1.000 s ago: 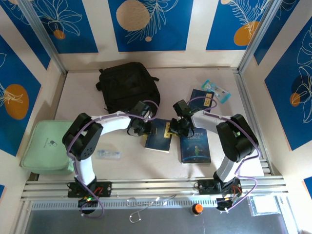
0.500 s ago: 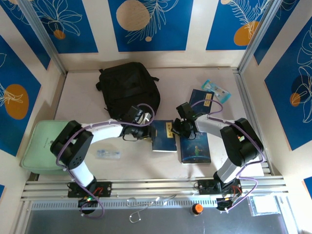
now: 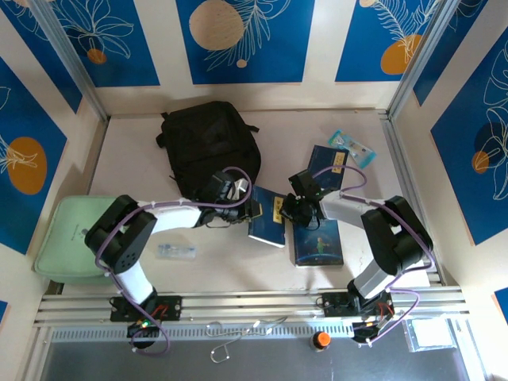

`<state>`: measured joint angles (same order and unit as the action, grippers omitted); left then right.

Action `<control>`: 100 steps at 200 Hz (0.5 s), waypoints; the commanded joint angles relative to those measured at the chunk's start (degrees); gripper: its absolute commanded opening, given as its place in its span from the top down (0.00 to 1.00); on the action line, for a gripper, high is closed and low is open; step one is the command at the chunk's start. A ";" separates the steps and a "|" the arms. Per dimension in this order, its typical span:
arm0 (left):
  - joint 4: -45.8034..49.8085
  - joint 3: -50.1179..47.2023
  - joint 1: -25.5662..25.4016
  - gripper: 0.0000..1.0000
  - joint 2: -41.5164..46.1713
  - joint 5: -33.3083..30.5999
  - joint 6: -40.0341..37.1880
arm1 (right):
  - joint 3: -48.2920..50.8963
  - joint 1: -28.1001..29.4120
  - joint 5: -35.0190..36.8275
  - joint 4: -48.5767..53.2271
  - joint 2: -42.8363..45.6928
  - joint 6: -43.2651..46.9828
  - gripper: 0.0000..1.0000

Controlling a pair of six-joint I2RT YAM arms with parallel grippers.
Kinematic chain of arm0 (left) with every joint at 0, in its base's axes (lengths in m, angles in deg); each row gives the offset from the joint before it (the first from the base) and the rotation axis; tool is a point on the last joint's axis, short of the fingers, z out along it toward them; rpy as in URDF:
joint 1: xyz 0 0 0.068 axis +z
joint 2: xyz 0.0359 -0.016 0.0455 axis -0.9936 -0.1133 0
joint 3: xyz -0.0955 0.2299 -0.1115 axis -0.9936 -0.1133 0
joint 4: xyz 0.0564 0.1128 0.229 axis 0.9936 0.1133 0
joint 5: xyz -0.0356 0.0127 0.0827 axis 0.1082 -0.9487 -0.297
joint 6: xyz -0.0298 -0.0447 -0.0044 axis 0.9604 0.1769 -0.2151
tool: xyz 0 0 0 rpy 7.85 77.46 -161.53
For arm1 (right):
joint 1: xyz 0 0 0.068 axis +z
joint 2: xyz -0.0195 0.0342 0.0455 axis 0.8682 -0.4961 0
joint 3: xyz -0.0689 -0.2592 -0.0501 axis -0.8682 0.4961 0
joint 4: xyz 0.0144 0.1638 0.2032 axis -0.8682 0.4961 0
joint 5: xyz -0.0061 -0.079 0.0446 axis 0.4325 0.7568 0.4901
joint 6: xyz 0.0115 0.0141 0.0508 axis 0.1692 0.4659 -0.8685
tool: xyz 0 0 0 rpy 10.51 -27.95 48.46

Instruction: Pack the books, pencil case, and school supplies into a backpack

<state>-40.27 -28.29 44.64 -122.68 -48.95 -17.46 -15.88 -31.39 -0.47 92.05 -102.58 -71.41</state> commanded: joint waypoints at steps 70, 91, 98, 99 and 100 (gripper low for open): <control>8.77 5.06 -0.79 1.00 6.61 -4.27 -4.34 | 4.10 -1.31 -0.27 3.98 14.17 6.08 0.61; 10.46 7.84 -0.55 1.00 9.15 -6.10 -4.95 | 5.51 -3.36 -4.57 0.96 19.46 6.10 0.45; 10.70 8.94 -0.32 1.00 9.88 -6.76 -4.80 | 5.69 -4.23 -6.10 -0.23 20.96 5.68 0.40; 10.69 9.13 -0.29 1.00 9.97 -6.89 -4.78 | 5.68 -4.33 -6.38 -0.36 21.14 5.64 0.39; 10.72 9.27 -0.27 1.00 10.06 -7.00 -4.73 | 5.71 -4.47 -6.64 -0.56 21.32 5.58 0.38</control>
<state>-31.22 -23.87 44.25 -116.80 -53.24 -20.38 -11.38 -33.58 -1.59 94.69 -85.90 -66.58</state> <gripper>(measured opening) 0.106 0.545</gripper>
